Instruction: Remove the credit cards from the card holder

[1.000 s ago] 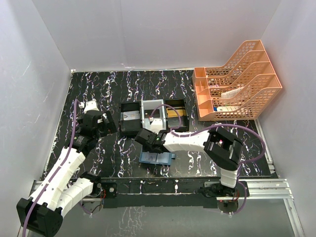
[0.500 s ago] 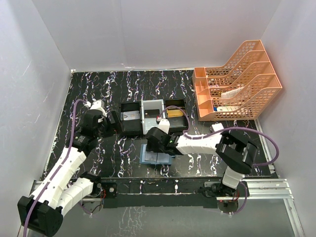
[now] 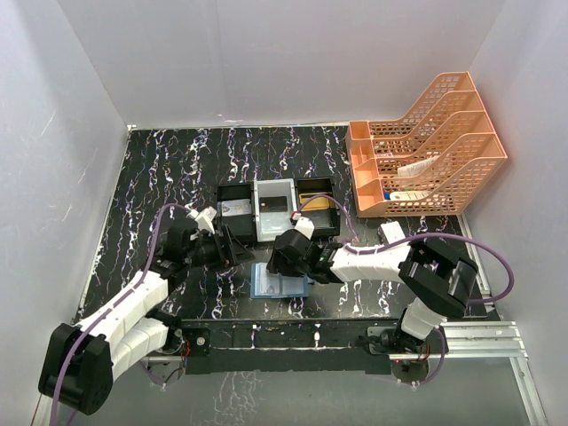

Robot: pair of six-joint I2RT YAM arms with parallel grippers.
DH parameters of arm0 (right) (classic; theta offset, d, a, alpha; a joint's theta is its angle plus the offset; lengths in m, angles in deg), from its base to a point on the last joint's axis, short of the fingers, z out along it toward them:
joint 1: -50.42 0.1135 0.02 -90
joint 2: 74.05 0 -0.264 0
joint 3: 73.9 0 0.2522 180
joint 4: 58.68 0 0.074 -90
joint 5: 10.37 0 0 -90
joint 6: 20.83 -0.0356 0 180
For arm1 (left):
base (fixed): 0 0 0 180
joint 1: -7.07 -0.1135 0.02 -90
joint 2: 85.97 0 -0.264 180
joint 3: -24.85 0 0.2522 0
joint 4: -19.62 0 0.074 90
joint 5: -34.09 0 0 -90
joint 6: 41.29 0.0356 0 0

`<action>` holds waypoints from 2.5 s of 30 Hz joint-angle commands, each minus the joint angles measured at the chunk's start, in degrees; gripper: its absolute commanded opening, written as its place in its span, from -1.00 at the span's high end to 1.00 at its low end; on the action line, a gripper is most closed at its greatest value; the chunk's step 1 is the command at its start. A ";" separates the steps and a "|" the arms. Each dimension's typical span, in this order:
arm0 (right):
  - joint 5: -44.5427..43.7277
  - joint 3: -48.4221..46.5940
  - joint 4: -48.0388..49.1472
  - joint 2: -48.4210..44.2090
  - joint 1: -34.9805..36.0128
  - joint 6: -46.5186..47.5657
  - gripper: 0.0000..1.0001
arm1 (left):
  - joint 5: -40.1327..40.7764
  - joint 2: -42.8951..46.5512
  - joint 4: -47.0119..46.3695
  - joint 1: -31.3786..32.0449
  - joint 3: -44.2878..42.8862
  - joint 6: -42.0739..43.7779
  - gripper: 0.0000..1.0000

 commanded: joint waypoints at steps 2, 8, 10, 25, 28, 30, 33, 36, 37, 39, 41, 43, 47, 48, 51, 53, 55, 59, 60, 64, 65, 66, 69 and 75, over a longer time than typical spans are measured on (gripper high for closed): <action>-0.03 -2.48 -1.07 -0.55 0.19 0.71 -0.02 | 2.98 0.63 1.68 1.48 -1.37 -0.48 -0.38; -4.56 -9.93 -10.51 4.31 2.38 3.28 -0.20 | 17.73 8.18 11.86 1.59 -1.94 -3.97 -0.41; -6.58 -12.80 -13.77 6.66 3.62 3.59 -0.23 | 20.25 10.33 13.80 1.57 -2.14 -4.84 -0.42; -14.75 -22.75 -24.50 16.19 7.92 5.57 -0.29 | 25.17 13.66 19.05 1.58 -3.53 -5.04 -0.50; -14.75 -22.43 -24.08 16.39 8.08 6.87 -0.29 | 25.73 14.11 19.70 1.57 -3.73 -4.89 -0.50; -15.14 -22.22 -24.10 16.41 8.09 6.95 -0.26 | 26.00 14.48 19.93 1.57 -3.75 -4.77 -0.50; -13.50 -21.57 -22.32 15.66 8.02 7.69 -0.15 | 25.46 14.72 19.73 1.57 -3.51 -4.49 -0.48; -8.26 -18.78 -16.65 13.97 7.38 8.68 -0.08 | 18.50 14.16 13.70 1.57 -1.75 -2.00 -0.48; -6.35 -17.52 -14.76 13.40 6.95 8.19 -0.08 | 14.84 13.34 10.50 1.52 -1.13 -1.42 -0.46; -3.15 -14.57 -11.18 12.15 5.80 6.96 -0.08 | 9.23 10.72 6.28 1.61 -0.77 -1.65 -0.39; -1.67 -12.53 -9.18 10.85 4.76 6.02 -0.07 | 5.50 8.98 4.14 1.66 -0.18 -1.51 -0.31; -0.67 -10.56 -7.83 9.34 3.63 5.11 -0.05 | 3.62 9.10 2.53 1.74 1.26 -1.66 -0.21; 4.32 -5.91 -0.84 7.95 1.34 3.31 -0.03 | -1.15 9.39 -4.28 2.04 5.14 -4.64 -0.07; 5.73 -5.32 0.07 7.95 0.92 2.83 -0.02 | -1.37 9.10 -4.97 2.32 5.73 -5.13 -0.02; 7.42 -5.13 0.29 8.07 0.40 2.28 -0.02 | -1.22 8.15 -6.66 3.60 7.09 -5.10 0.07; 7.53 -5.15 0.19 8.34 0.35 2.19 -0.02 | -1.21 7.16 -7.71 4.58 7.80 -4.67 0.10; 7.91 -5.30 0.23 8.61 0.37 2.18 -0.02 | -0.75 6.36 -8.41 5.82 8.40 -4.54 0.14; 8.07 -5.74 -0.41 9.18 0.35 2.10 -0.02 | 1.70 7.41 -9.81 8.48 10.83 -6.25 0.19; 8.06 -5.72 -0.42 9.23 0.37 2.09 -0.02 | 1.92 7.69 -10.55 8.79 11.70 -6.92 0.20; 8.01 -5.80 -0.68 9.29 0.36 2.01 -0.02 | 2.81 8.02 -12.59 9.68 14.08 -9.21 0.23; 7.98 -5.70 -0.69 9.26 0.37 1.96 -0.02 | 2.98 8.04 -12.87 9.85 14.40 -9.39 0.24; 7.98 -5.74 -0.74 9.18 0.37 1.97 -0.02 | 3.18 8.10 -13.19 10.00 14.70 -9.54 0.24; 8.10 -5.57 -0.69 9.00 0.37 1.92 -0.02 | 3.30 7.25 -15.07 10.22 15.34 -9.97 0.23; 8.37 -5.62 -0.36 8.57 0.37 2.09 -0.02 | 3.03 1.28 -26.01 11.19 15.57 -13.75 0.24</action>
